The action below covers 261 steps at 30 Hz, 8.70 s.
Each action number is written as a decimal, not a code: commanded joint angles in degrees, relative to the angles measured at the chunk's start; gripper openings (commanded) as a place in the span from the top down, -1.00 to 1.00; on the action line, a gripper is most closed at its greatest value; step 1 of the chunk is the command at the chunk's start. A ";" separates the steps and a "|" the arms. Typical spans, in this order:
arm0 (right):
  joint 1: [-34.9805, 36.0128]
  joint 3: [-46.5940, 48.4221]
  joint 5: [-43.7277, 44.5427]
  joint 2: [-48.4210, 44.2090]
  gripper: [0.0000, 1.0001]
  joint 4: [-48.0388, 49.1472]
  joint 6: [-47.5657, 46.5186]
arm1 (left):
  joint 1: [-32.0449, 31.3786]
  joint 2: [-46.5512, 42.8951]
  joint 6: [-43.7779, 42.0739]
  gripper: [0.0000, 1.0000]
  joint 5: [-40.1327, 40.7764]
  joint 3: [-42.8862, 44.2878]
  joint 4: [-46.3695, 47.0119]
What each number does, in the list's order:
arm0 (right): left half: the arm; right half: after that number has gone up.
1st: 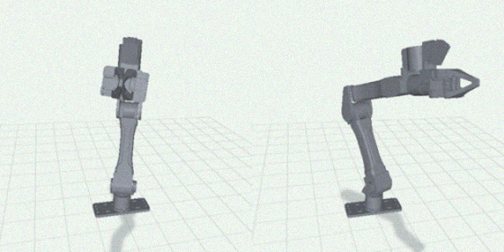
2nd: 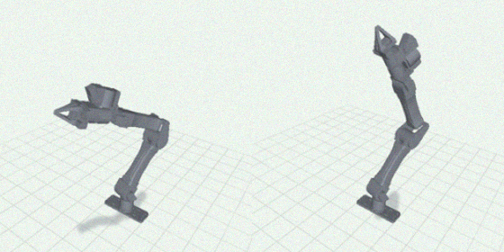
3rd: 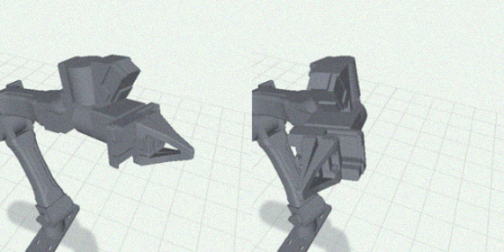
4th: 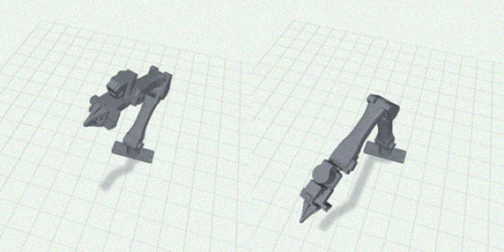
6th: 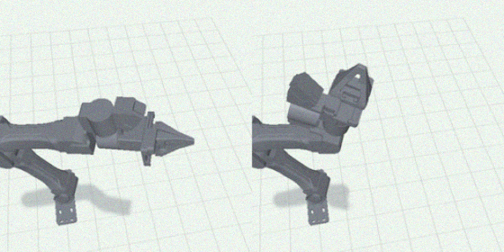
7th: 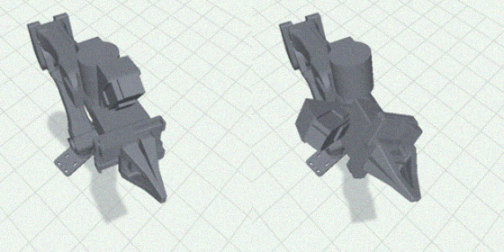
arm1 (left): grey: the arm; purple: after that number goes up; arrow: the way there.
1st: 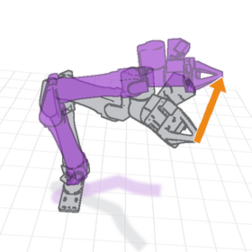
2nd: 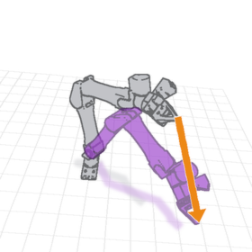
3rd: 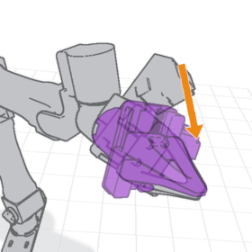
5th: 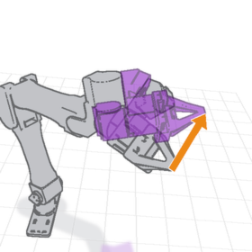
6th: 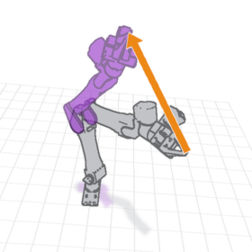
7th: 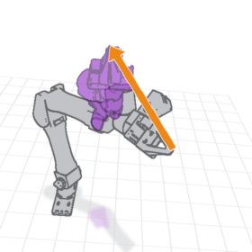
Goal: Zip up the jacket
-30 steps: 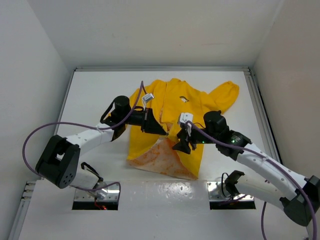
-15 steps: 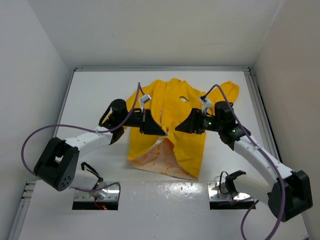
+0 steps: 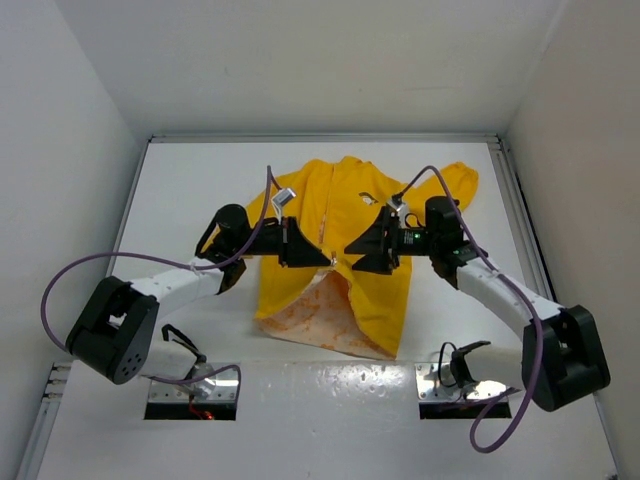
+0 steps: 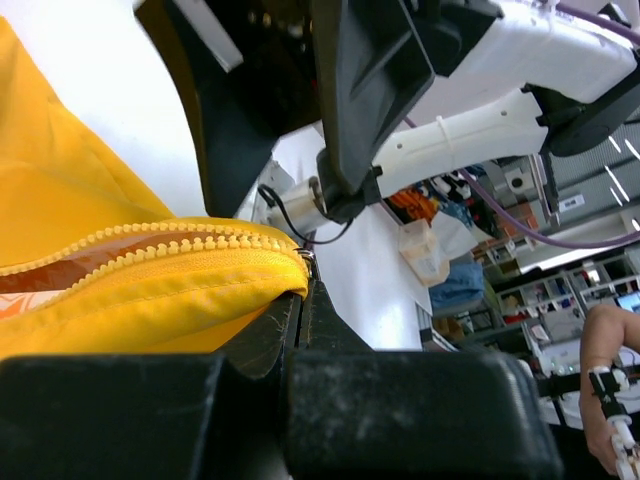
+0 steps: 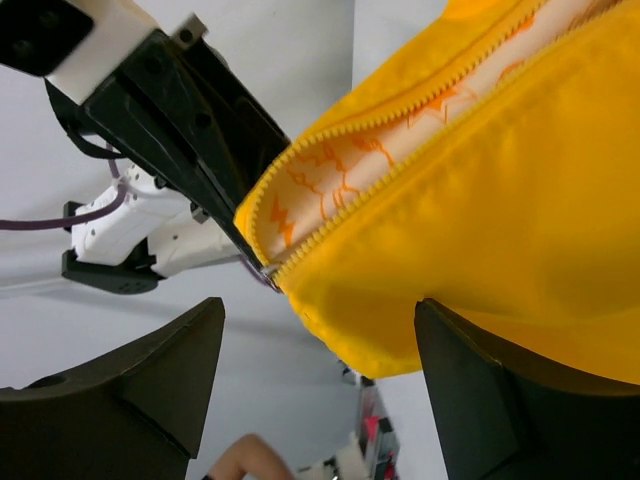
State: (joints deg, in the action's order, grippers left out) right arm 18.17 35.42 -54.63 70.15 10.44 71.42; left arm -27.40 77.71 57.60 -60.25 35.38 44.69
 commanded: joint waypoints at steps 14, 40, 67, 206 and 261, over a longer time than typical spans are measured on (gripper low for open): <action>1.25 1.05 -6.28 4.47 -0.29 11.45 11.64 | 0.68 -0.28 -2.84 1.00 4.00 0.13 4.80; 3.10 4.31 -5.49 7.10 0.68 13.82 7.34 | 0.68 0.77 -1.54 1.00 5.58 1.19 5.24; 5.92 17.05 -7.25 5.97 1.00 -20.53 -38.01 | -0.90 0.77 3.65 1.00 1.10 4.09 5.31; 13.03 24.87 54.45 29.25 1.00 -56.57 -30.40 | 9.92 37.58 -58.58 0.19 31.42 51.79 -50.93; -12.63 -17.13 9.90 -8.19 0.20 -11.26 -30.72 | 8.94 11.23 -45.30 -0.10 19.57 23.61 -52.52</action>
State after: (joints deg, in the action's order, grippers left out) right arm 6.07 20.05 -39.35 62.04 -14.26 36.88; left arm -18.35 88.92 8.73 -35.73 60.97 -12.23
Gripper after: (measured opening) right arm 0.397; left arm 0.552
